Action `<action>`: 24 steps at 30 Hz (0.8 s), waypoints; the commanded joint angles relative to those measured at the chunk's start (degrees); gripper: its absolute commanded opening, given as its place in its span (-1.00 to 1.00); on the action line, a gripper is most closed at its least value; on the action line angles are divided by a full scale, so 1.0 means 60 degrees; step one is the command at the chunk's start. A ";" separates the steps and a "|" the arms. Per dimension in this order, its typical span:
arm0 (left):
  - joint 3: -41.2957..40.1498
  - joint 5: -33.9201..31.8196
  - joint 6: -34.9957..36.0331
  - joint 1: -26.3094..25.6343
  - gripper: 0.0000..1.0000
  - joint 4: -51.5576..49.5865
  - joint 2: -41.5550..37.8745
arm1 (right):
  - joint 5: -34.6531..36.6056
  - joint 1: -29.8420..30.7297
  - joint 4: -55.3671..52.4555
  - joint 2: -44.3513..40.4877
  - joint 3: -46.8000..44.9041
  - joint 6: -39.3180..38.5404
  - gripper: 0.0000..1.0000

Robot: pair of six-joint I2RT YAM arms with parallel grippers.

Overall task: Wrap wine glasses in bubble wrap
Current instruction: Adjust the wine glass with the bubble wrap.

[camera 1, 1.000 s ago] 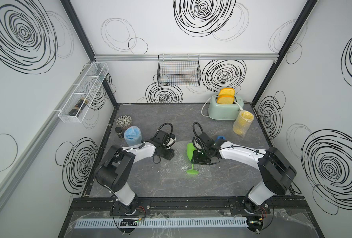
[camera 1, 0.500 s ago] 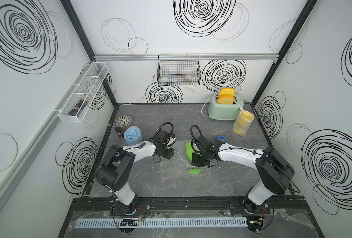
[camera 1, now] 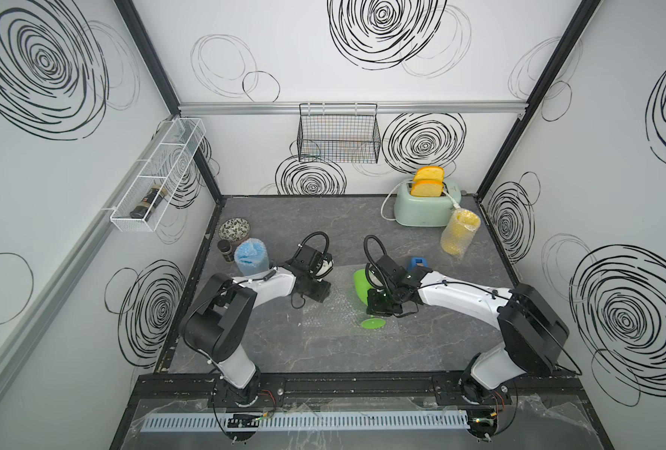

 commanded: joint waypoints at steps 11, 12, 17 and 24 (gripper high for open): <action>0.0814 0.0334 0.0030 -0.0137 0.38 -0.0554 -0.0499 | 0.0117 0.0138 0.0096 0.0847 -0.0158 -0.0071 -0.84; 0.1033 0.0570 -0.0005 -0.0133 0.45 -0.0693 -0.0657 | -0.0019 0.0191 0.0268 0.0831 -0.0240 -0.0015 -0.80; 0.1868 0.2091 -0.0408 -0.0139 0.74 -0.1184 -0.1061 | 0.0461 0.0230 -0.0573 0.0724 0.0439 -0.0225 -0.27; 0.1927 0.3462 -0.1564 -0.0126 0.93 -0.0806 -0.0851 | 0.0203 -0.0055 -0.1281 -0.0222 0.1043 -0.0746 -0.05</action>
